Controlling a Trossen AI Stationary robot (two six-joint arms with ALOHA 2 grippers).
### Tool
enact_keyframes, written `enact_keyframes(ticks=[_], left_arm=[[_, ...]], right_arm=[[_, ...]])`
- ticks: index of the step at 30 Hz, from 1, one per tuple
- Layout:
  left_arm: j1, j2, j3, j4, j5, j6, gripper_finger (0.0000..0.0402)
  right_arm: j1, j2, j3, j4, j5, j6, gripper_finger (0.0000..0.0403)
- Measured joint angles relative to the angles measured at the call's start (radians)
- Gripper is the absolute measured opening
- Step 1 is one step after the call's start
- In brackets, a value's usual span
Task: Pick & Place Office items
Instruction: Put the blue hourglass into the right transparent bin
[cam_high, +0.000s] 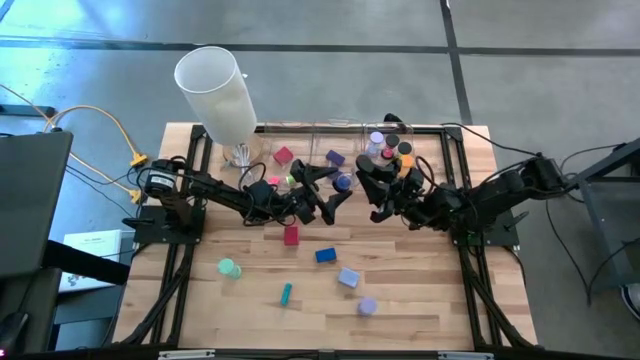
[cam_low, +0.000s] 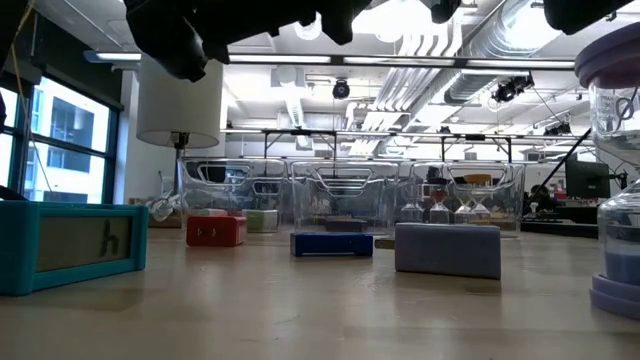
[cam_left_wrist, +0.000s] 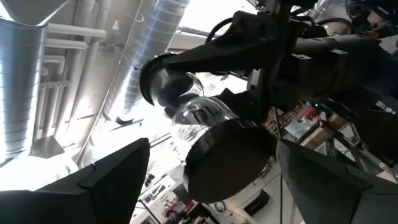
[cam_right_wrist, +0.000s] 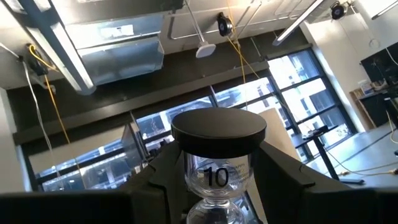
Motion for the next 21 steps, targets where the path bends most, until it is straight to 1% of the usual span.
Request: enact_keyframes(ticks=[6, 9, 14, 21], left_arm=[[0.0, 0.0, 0.002, 0.036, -0.011, -0.001, 0.0343], [0.0, 0.0, 0.01, 0.037, -0.014, -0.03, 0.0343], [-0.002, 0.0, 0.029, 0.036, -0.095, -0.061, 0.0343], [-0.001, 0.0, 0.03, 0.038, -0.085, -0.058, 0.0342]], right_arm=[[0.0, 0.0, 0.005, 0.005, 0.0, 0.001, 0.0143], [0.0, 0.0, 0.005, 0.006, -0.005, 0.005, 0.0143], [-0.001, -0.001, 0.006, 0.011, -0.007, 0.005, 0.0143], [-0.002, -0.001, 0.006, 0.008, -0.013, 0.005, 0.0143]])
